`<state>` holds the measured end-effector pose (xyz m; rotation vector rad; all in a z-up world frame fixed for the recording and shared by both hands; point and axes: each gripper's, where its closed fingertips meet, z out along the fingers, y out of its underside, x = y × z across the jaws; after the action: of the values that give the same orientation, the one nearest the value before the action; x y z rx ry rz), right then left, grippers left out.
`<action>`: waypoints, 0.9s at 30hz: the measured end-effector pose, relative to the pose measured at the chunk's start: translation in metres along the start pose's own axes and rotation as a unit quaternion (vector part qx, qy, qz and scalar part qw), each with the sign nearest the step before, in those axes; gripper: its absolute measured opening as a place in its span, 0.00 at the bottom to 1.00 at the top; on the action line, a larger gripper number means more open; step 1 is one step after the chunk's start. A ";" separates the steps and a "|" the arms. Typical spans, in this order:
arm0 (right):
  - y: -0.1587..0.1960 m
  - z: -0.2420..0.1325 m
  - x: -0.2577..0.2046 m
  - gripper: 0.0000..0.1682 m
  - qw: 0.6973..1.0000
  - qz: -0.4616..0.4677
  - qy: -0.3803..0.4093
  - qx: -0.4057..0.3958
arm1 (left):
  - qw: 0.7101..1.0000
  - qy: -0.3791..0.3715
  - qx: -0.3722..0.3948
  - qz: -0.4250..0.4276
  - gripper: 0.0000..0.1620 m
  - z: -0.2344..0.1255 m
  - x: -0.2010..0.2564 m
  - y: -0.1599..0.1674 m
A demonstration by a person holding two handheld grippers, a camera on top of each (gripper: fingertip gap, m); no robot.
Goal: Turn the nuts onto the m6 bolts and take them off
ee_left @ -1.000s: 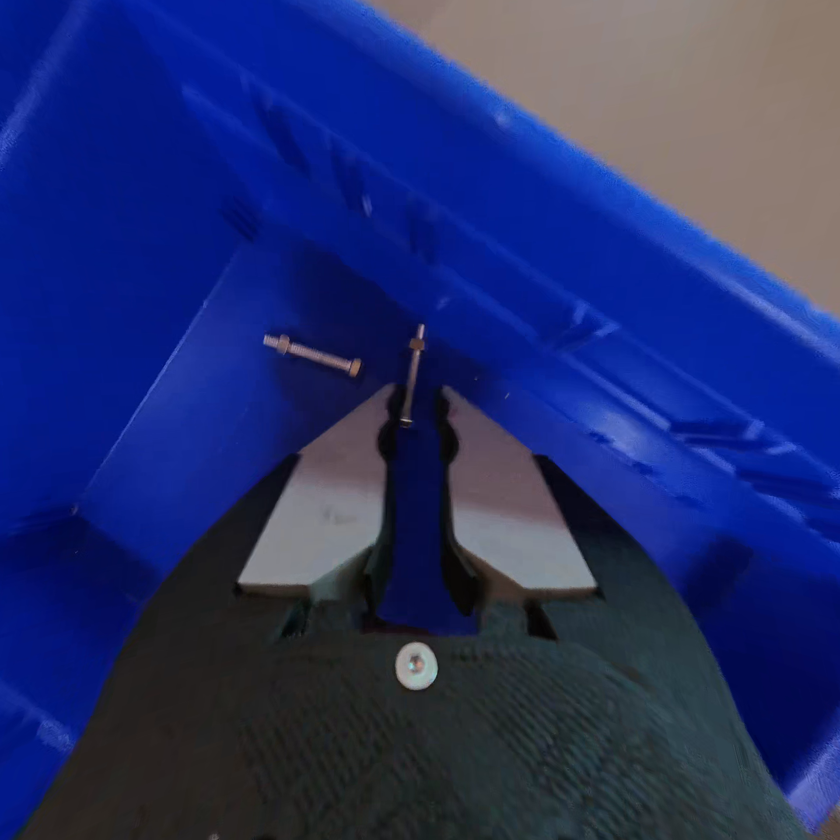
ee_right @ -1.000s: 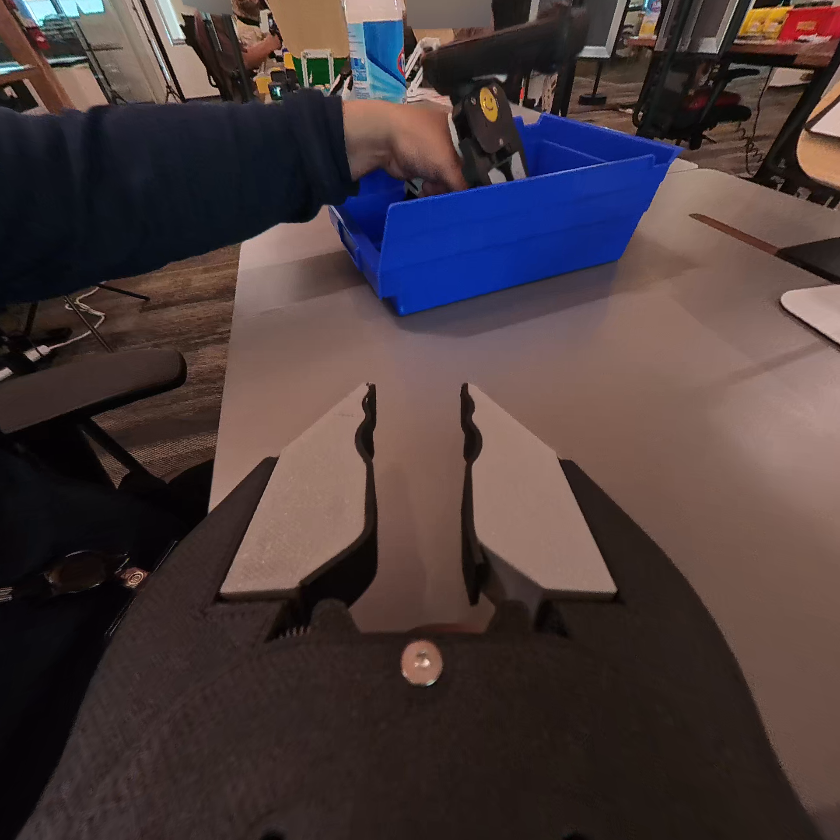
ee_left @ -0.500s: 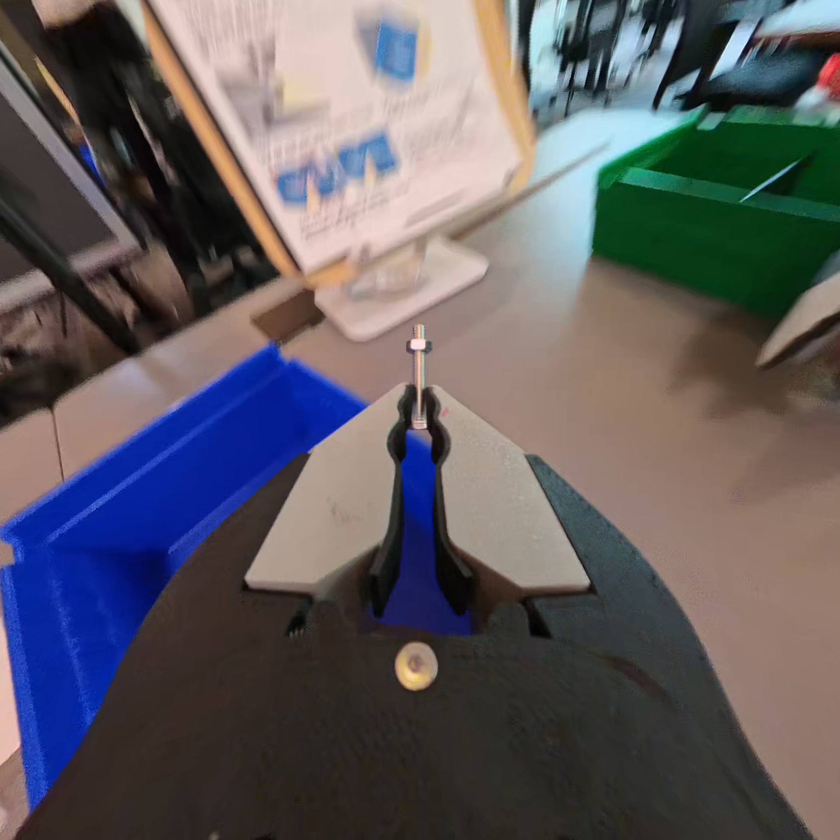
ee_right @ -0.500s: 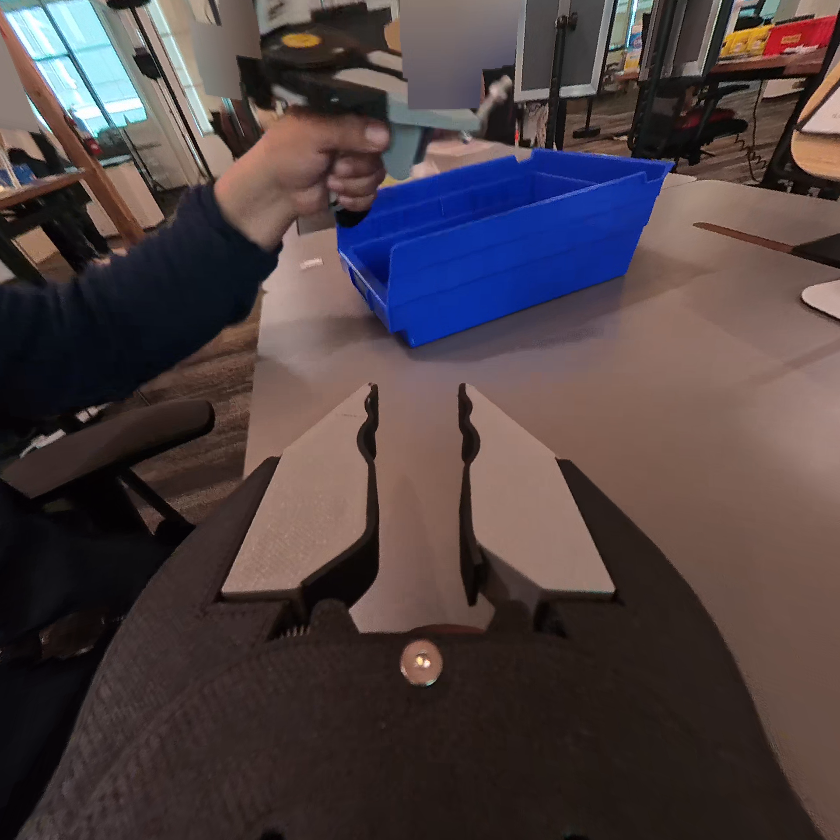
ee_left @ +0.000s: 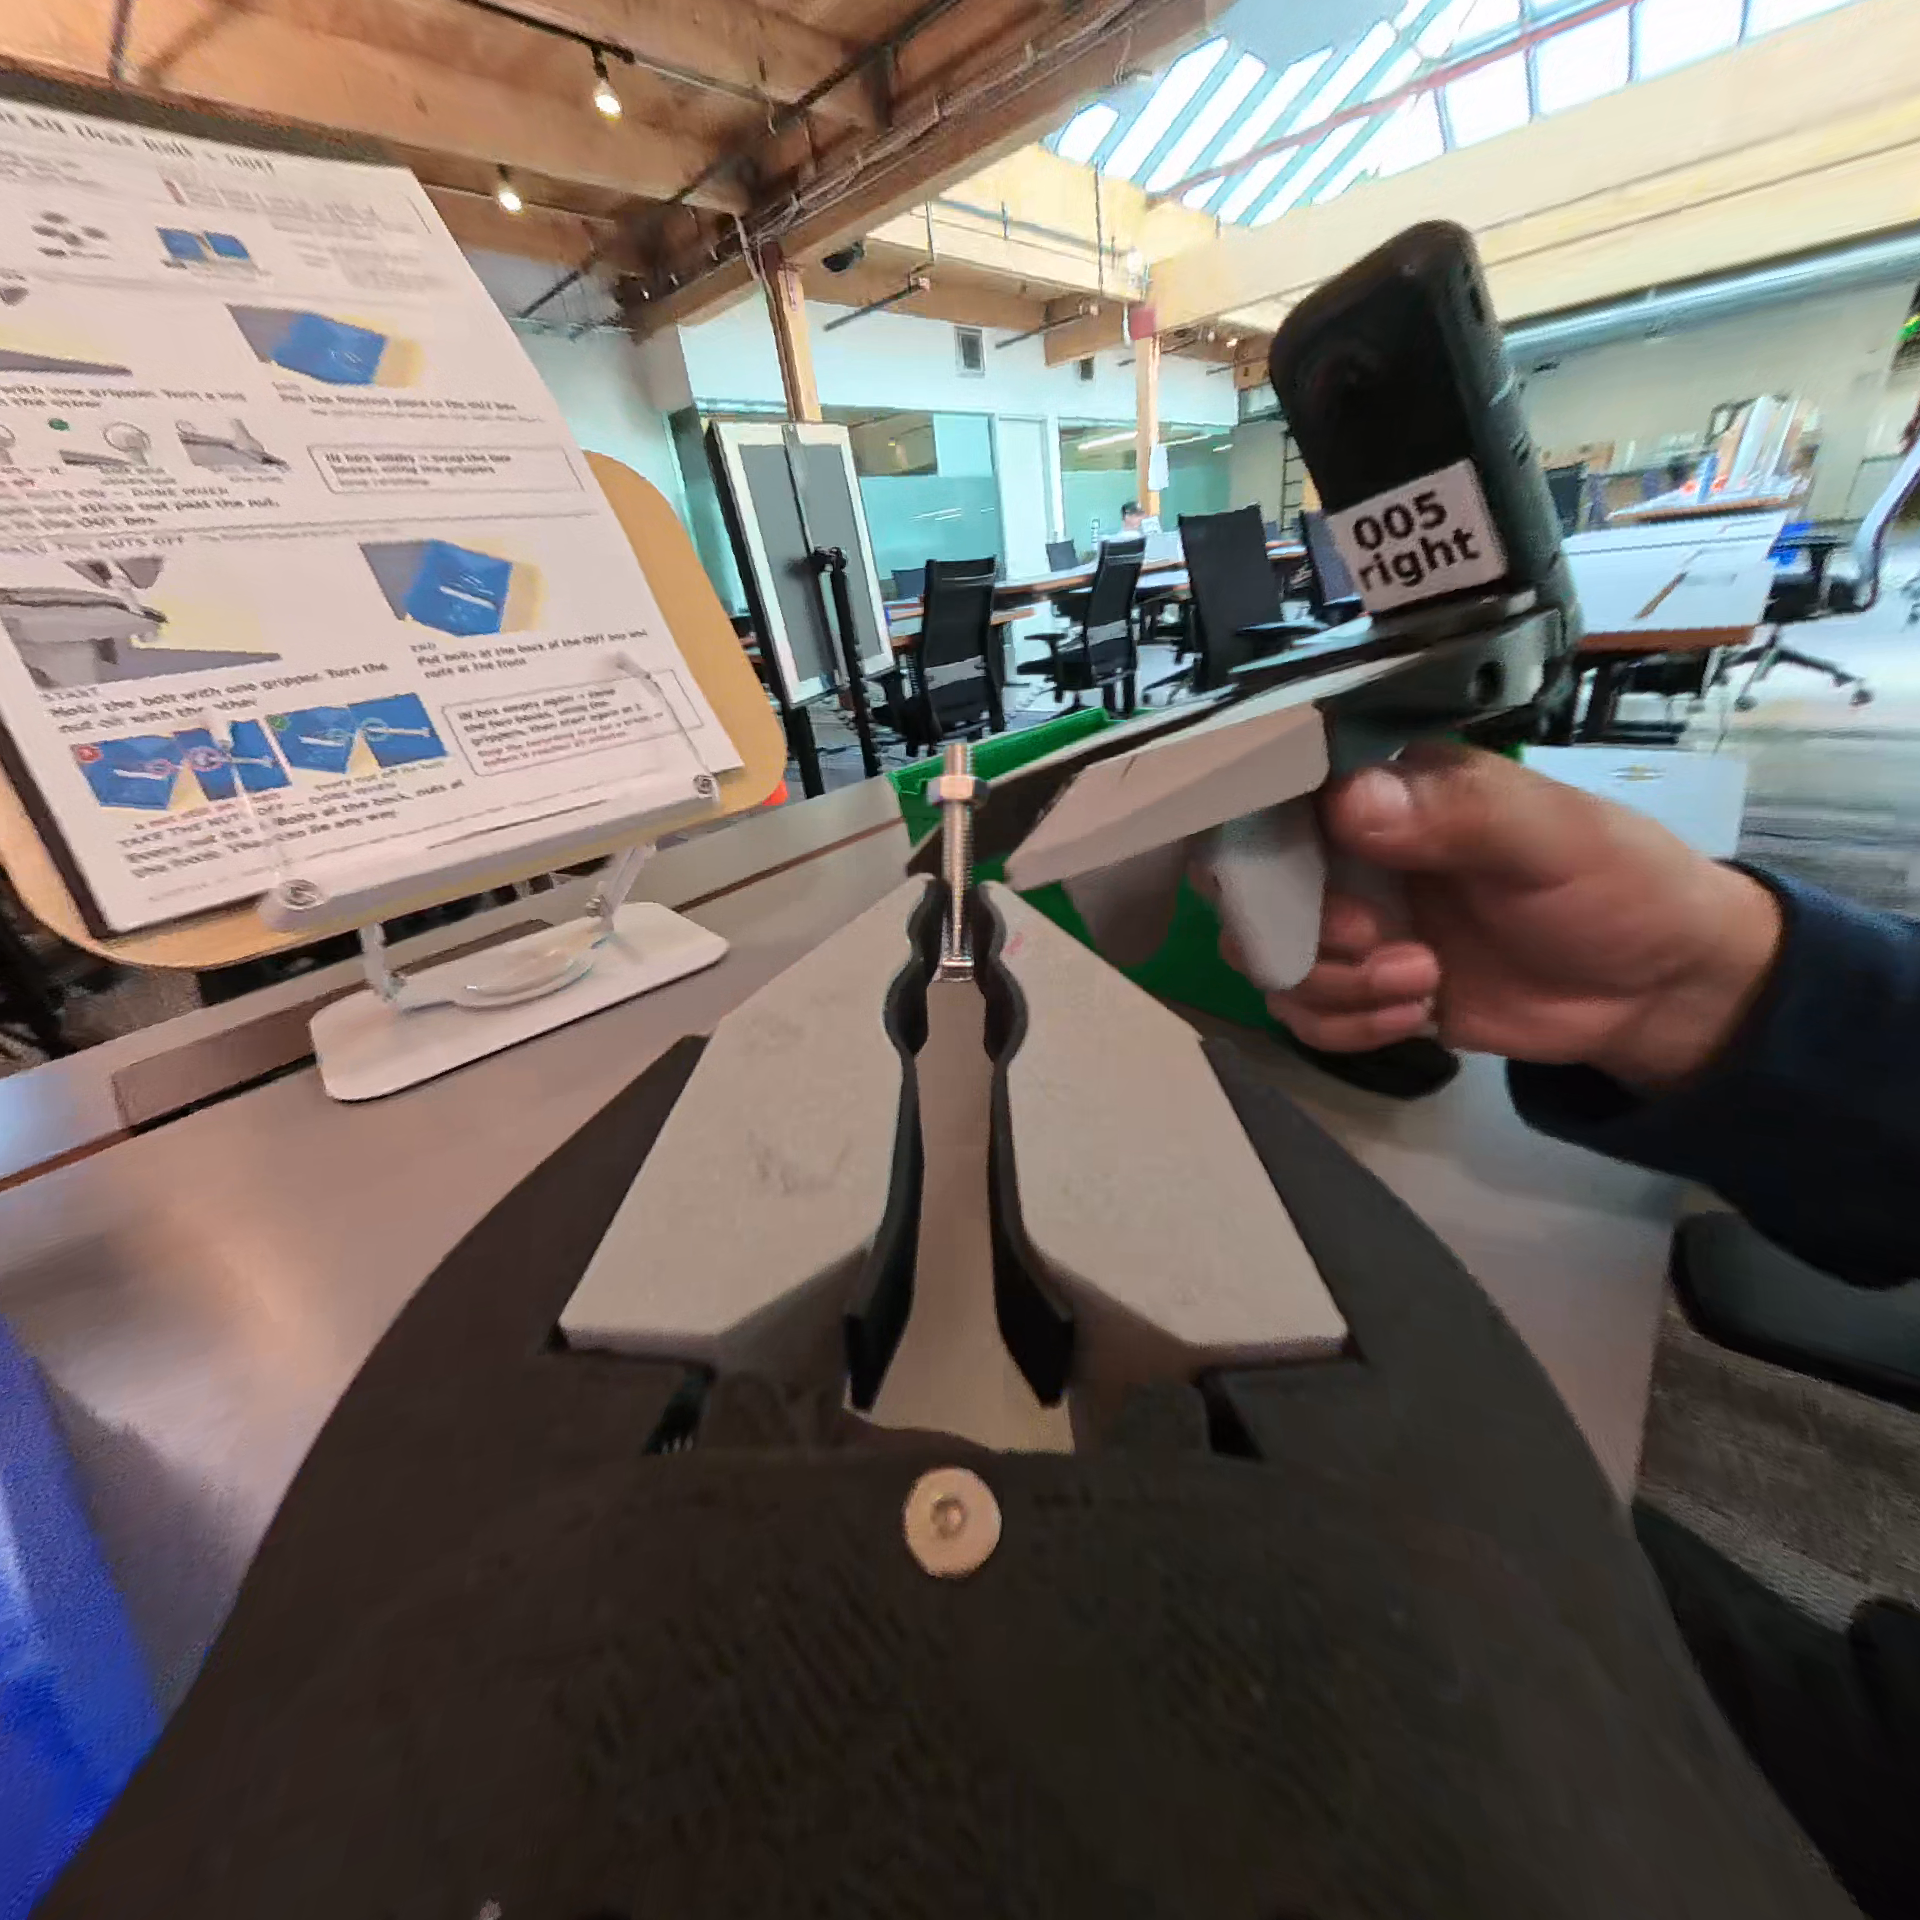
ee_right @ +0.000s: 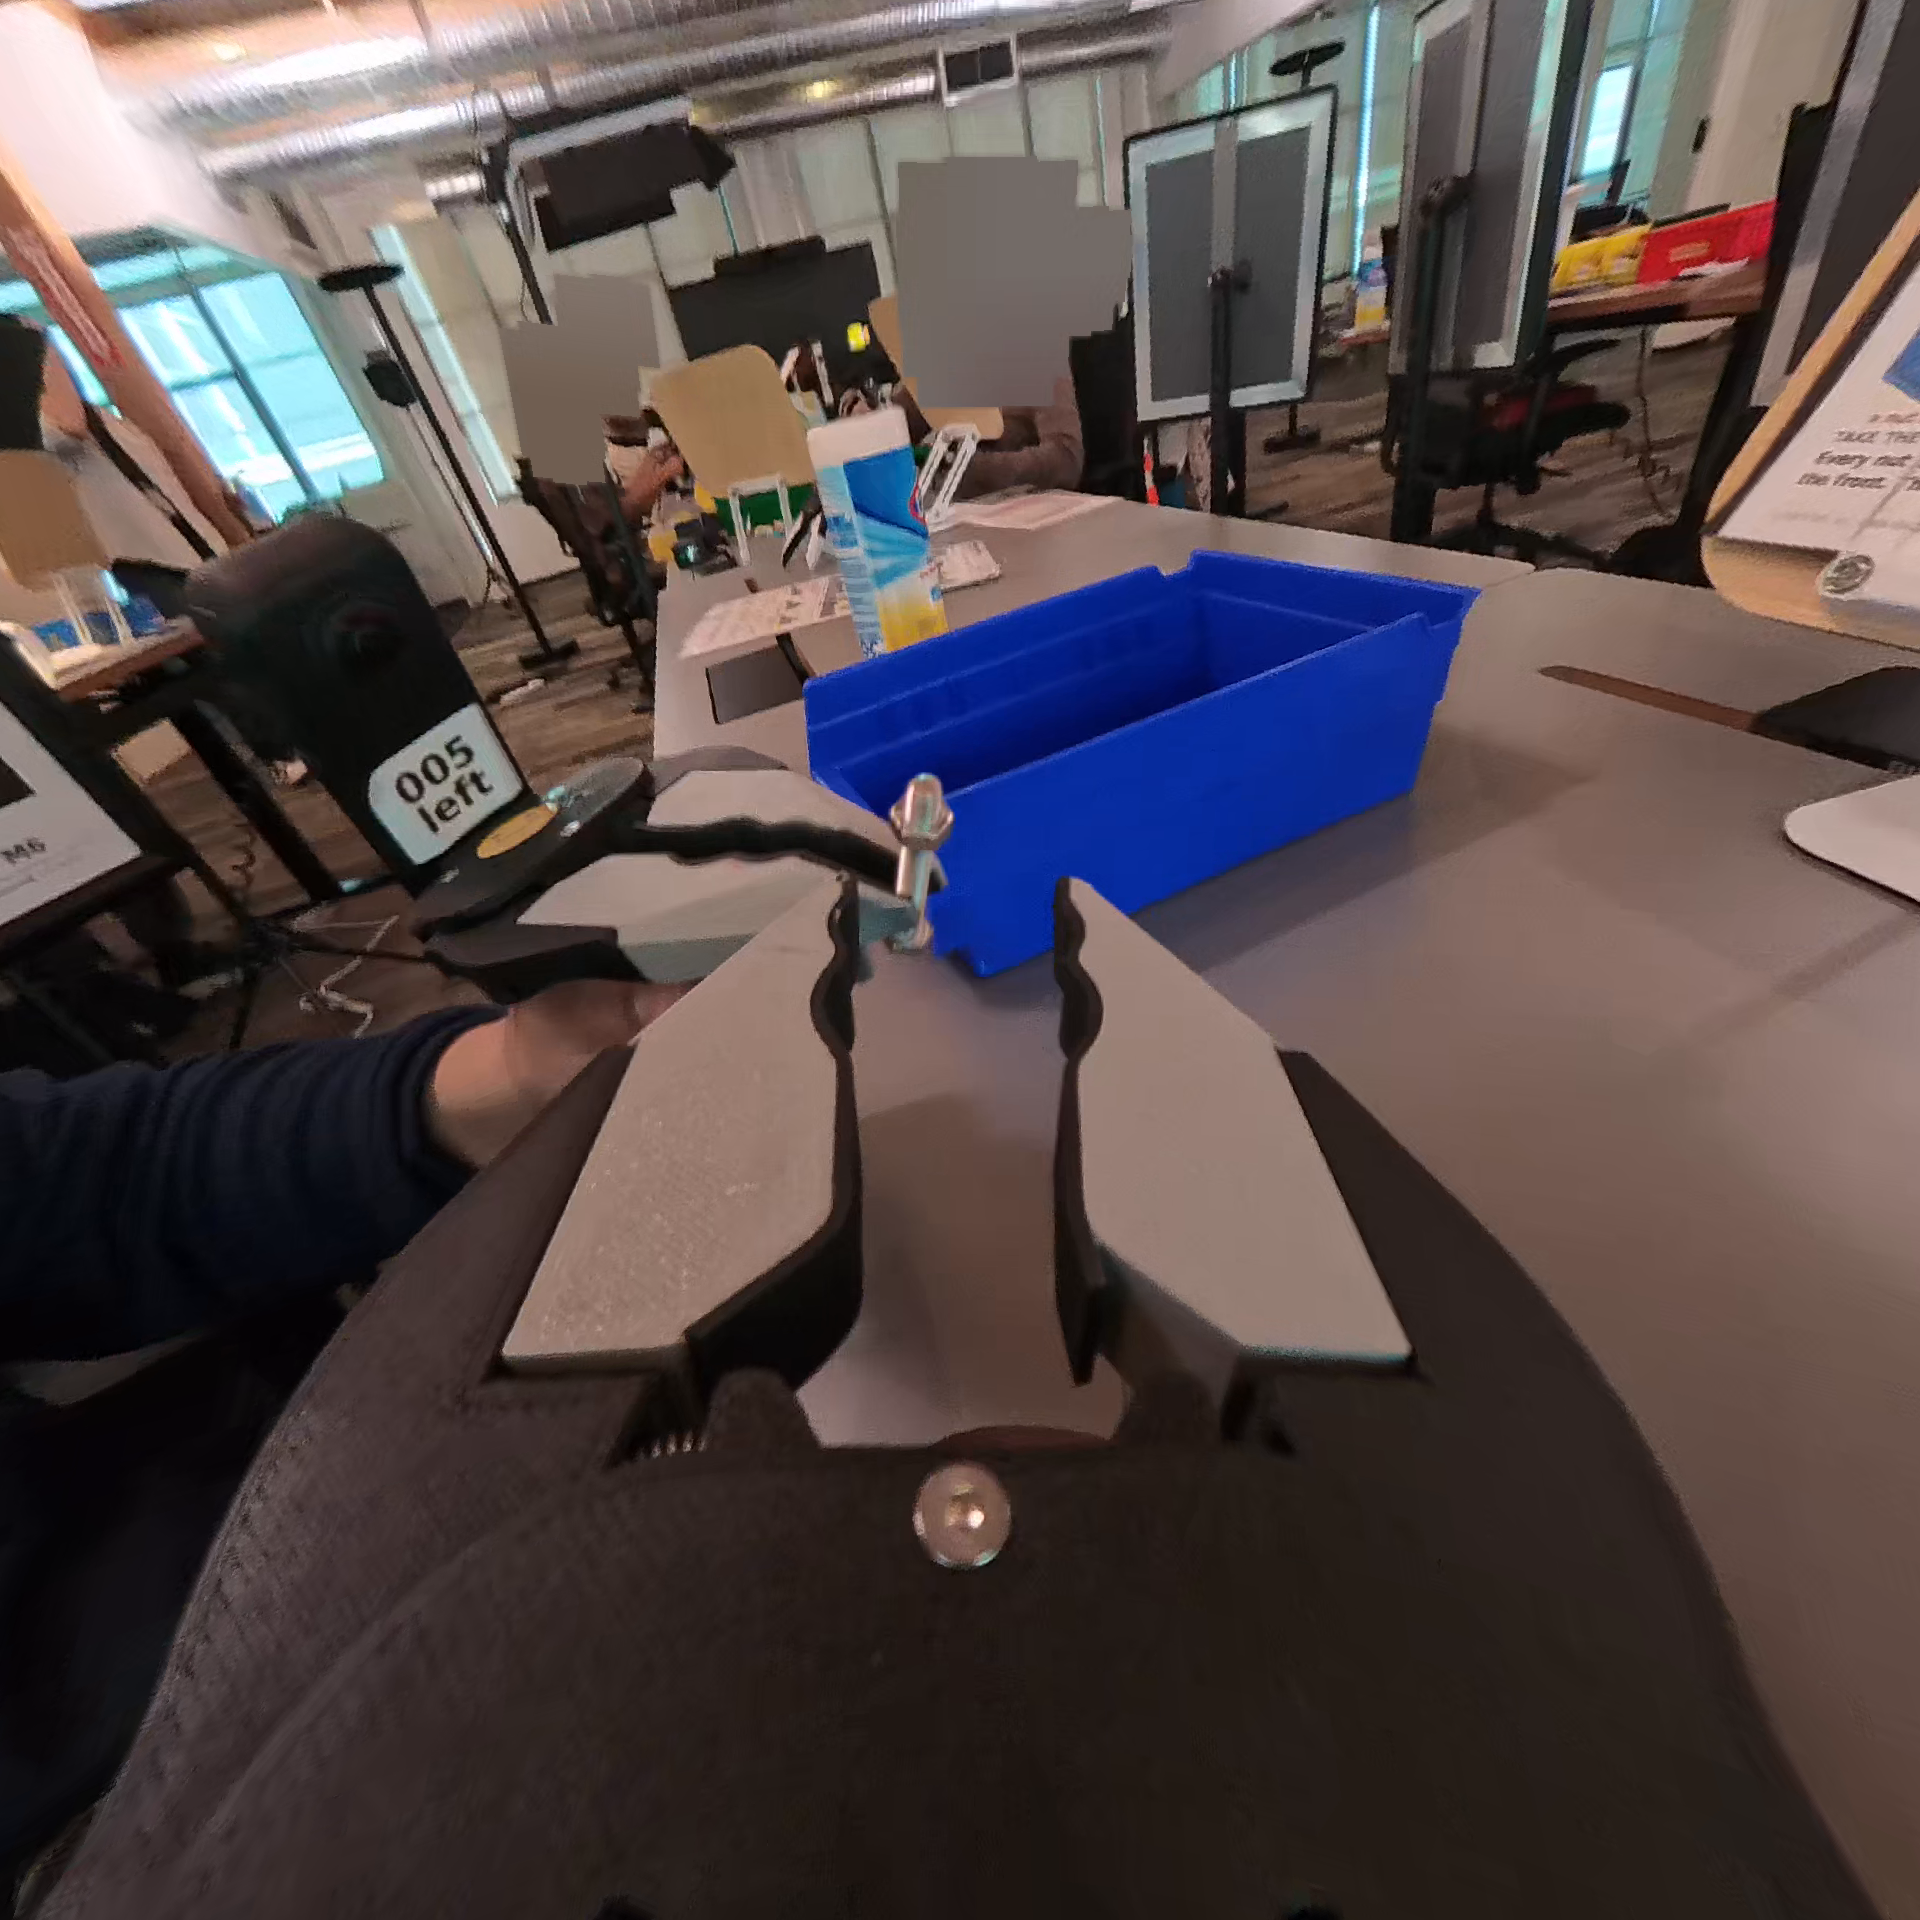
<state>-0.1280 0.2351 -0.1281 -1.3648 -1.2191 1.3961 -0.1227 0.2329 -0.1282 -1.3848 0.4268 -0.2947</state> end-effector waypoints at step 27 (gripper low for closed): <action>0.002 -0.002 -0.031 0.07 0.998 -0.044 -0.049 -0.025 | 0.997 0.054 -0.049 -0.023 0.02 0.006 0.032 0.018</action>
<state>-0.1236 0.2043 -0.1239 -1.2735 -1.3698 1.3919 -0.0926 0.2266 -0.1489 -1.4812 0.5052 -0.3916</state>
